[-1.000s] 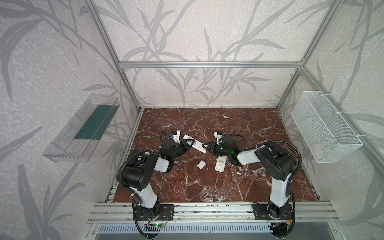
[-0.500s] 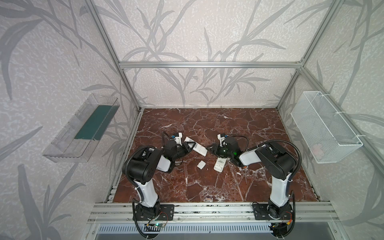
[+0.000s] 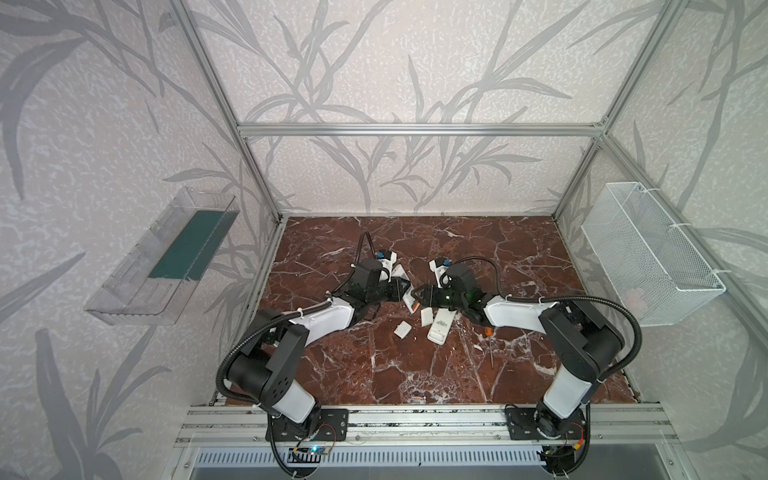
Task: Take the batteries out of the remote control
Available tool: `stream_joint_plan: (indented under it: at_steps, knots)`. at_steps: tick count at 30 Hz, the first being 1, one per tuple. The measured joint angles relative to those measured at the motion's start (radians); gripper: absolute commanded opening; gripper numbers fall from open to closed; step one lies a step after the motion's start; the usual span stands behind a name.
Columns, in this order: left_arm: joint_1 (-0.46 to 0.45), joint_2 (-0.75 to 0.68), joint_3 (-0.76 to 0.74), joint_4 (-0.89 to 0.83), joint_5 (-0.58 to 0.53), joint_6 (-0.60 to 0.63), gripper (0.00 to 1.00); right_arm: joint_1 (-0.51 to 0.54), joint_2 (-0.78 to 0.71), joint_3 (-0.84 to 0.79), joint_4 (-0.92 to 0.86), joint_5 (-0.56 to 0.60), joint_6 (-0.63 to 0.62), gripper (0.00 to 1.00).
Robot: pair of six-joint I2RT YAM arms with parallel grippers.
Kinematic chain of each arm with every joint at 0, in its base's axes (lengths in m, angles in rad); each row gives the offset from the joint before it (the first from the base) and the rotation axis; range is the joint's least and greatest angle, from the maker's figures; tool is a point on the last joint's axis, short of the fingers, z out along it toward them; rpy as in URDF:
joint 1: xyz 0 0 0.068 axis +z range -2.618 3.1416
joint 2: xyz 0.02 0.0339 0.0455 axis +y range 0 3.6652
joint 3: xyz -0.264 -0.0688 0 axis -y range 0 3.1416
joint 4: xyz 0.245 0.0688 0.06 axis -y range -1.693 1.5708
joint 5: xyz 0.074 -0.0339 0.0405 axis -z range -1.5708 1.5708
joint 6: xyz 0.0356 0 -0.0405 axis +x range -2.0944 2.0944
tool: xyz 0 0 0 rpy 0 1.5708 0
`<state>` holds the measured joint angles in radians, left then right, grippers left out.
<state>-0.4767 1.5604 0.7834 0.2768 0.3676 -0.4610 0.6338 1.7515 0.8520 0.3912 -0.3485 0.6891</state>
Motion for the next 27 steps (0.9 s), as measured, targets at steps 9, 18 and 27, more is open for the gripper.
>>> stream_joint_plan:
  at_steps: [9,18,27]
  knots:
    - [0.074,-0.062,0.003,-0.167,-0.009,0.050,0.02,0.007,-0.014,0.000,-0.104,0.014,-0.061,0.46]
    - [0.297,-0.166,0.101,-0.418,0.198,0.055,0.03,0.043,-0.104,0.094,-0.264,0.047,-0.168,0.46]
    - [0.344,-0.128,0.071,-0.656,0.413,0.114,0.04,0.062,-0.124,0.150,-0.414,0.063,-0.230,0.49]
